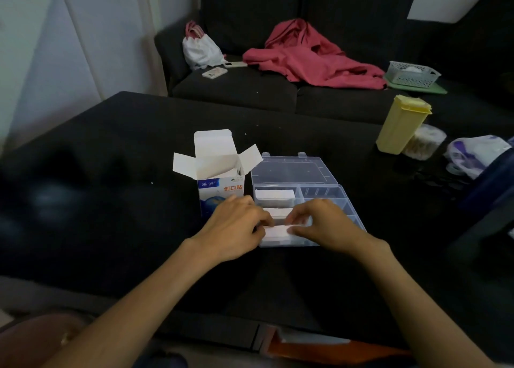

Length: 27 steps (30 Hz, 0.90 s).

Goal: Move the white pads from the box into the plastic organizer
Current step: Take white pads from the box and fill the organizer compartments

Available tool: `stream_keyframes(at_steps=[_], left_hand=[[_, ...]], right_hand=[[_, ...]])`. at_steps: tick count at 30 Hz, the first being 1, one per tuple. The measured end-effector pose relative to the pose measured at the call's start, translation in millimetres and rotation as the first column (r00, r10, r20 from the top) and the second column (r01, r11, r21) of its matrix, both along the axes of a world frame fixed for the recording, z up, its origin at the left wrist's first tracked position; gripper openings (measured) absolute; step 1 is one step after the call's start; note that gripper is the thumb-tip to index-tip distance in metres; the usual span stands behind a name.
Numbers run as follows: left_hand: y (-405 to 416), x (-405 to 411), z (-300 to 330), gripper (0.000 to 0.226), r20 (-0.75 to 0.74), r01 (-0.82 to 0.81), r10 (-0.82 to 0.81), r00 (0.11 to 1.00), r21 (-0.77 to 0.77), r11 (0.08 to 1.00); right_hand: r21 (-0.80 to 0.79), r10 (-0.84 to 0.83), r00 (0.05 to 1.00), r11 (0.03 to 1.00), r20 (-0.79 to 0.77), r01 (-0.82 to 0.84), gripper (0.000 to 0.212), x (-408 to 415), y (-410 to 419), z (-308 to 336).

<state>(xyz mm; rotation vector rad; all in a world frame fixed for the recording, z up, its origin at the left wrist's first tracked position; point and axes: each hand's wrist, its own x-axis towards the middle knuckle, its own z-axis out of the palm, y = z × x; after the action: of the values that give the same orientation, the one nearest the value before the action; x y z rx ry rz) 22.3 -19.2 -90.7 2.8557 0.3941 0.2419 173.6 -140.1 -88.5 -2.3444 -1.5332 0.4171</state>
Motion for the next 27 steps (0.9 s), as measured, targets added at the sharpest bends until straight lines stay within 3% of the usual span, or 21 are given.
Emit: stream_keyframes(at_steps=[5,10,18,23,27], left_hand=[[1.0,2.3,-4.0,0.032,-0.049,0.058,-0.056,0.997,0.03,0.998],[2.5,1.8,-3.7,0.031,-0.067,0.045,-0.043,0.997,0.028,0.999],[-1.6,-1.5,3.0,0.034,-0.056,0.055,-0.055,0.997,0.008,0.998],[0.3,-2.6,1.4,0.032,-0.078,0.057,-0.057,0.995,0.003,0.998],[2.2,-2.9,4.1,0.028,-0.012,0.04,-0.04,0.999,0.003,0.999]], right_hand=[[-0.024,0.005,0.968,1.0,0.25,0.001,0.025,-1.0,-1.7,4.4],[0.025,-0.061,0.978,0.998,0.202,0.057,0.018,11.2,-7.3,6.7],[-0.065,-0.064,0.973,0.995,0.221,0.08,0.022,12.2,-4.5,-3.3],[-0.03,-0.059,0.978,0.997,0.201,0.067,0.017,13.2,-2.9,-1.5],[0.023,-0.054,0.988,0.998,0.145,0.051,0.016,14.0,-2.9,2.1]])
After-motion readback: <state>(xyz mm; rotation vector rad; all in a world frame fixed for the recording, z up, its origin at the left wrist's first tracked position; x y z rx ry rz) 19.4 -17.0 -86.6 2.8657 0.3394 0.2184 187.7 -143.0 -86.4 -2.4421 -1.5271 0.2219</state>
